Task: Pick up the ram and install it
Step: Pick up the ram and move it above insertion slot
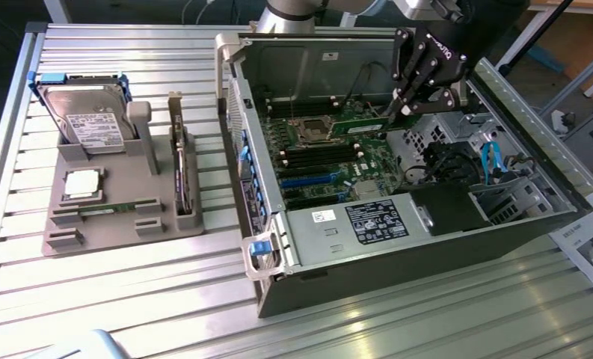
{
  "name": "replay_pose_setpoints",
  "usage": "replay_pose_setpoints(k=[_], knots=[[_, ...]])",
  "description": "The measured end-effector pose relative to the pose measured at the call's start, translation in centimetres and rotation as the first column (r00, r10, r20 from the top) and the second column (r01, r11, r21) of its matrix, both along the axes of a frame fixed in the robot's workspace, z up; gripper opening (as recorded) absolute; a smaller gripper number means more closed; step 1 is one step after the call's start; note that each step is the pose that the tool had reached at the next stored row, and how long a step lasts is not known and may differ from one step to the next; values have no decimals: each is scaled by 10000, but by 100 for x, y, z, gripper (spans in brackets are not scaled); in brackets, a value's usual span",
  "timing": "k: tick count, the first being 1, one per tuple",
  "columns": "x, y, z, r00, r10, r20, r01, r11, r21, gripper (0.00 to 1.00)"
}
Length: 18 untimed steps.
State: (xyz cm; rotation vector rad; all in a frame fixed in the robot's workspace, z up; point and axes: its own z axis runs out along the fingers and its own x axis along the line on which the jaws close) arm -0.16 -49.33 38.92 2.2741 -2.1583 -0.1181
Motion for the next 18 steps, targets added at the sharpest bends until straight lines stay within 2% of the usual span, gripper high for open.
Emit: replay_pose_setpoints(k=[11, 13, 18], knots=[[0, 0, 0, 10000, 0, 3, 0, 10000, -1, 12], [0, 17, -1, 10000, 0, 4, 0, 10000, -1, 12], [0, 117, -9, 10000, 0, 4, 0, 10000, -2, 12]])
